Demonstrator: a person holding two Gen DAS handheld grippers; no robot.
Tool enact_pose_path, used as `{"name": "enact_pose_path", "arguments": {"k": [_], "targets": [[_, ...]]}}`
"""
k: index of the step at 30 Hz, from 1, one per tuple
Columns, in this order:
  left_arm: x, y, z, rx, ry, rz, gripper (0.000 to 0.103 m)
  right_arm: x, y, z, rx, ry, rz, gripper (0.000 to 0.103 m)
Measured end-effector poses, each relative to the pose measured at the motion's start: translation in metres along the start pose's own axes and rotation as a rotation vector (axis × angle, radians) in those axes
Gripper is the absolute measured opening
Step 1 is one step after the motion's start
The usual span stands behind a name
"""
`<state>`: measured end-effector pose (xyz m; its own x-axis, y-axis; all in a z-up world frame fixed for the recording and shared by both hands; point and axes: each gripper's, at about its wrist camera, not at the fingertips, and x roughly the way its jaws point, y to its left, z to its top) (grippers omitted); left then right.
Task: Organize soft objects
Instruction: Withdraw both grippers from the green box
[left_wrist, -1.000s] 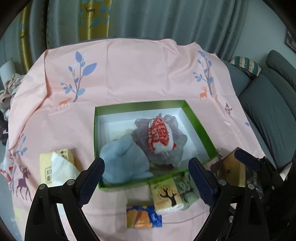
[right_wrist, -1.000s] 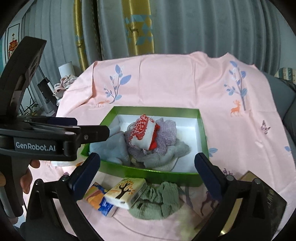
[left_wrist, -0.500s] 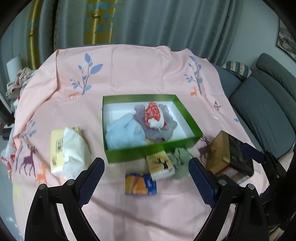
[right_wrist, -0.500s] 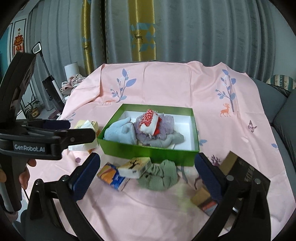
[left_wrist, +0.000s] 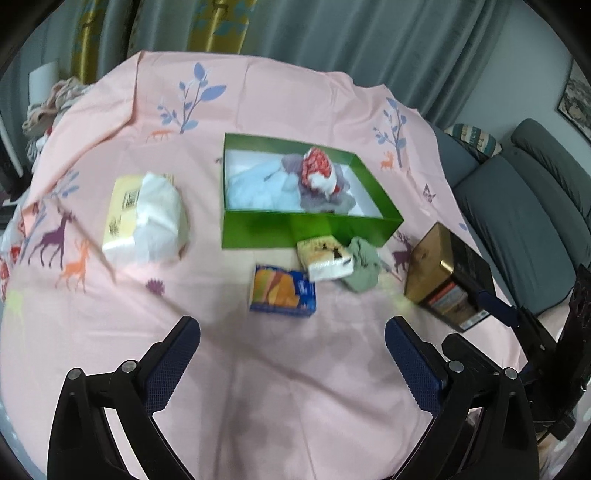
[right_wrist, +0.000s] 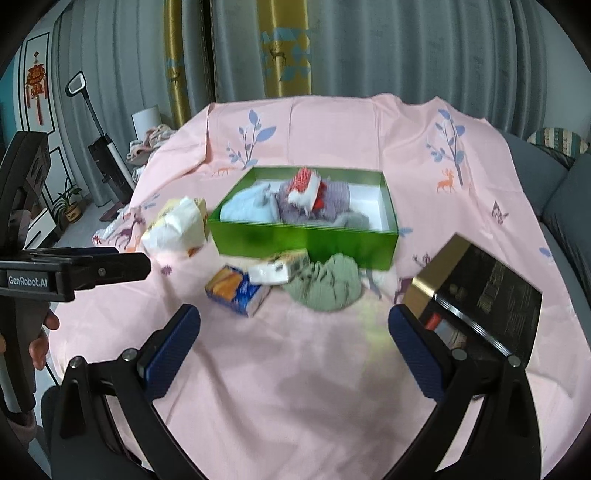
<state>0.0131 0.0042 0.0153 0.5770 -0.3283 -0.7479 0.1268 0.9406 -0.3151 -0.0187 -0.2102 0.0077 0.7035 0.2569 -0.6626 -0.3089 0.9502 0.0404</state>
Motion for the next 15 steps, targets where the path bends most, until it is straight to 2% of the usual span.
{"name": "enact_pose_path", "arguments": {"k": [6,15], "targets": [[0.004,0.001,-0.016,-0.014,0.012,-0.024,0.1,0.003,0.004,-0.013,0.014,0.015,-0.008,0.102],[0.013,0.001,-0.02,-0.016,0.026,-0.049,0.1,0.009,0.012,-0.018,0.005,0.018,-0.008,0.102]]}}
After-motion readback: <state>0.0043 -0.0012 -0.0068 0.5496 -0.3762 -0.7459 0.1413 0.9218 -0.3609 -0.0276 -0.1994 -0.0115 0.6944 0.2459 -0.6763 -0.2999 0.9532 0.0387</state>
